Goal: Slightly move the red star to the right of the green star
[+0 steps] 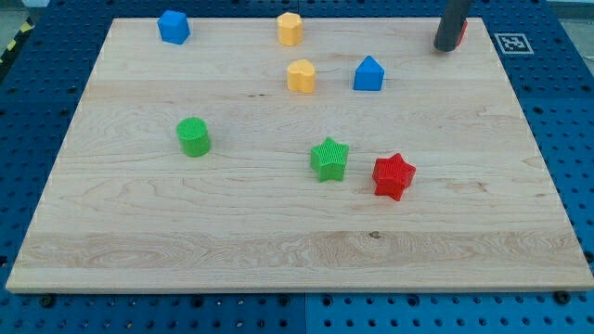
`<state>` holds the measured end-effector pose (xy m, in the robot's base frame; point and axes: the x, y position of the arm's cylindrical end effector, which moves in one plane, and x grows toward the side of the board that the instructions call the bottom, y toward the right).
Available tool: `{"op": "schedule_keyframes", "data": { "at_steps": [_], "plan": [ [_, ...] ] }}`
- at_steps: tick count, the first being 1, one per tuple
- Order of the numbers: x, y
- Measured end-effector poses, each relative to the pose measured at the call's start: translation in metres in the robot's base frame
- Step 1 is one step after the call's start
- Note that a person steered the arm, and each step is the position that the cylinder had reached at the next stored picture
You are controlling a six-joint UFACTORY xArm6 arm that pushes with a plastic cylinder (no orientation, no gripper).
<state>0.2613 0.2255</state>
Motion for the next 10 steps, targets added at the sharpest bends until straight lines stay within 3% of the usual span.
{"op": "schedule_keyframes", "data": {
  "at_steps": [2, 5, 7, 9, 10],
  "plan": [
    [0.001, 0.011],
    [0.117, 0.008],
    [0.126, -0.006],
    [0.177, -0.142],
    [0.210, -0.141]
  ]
}}
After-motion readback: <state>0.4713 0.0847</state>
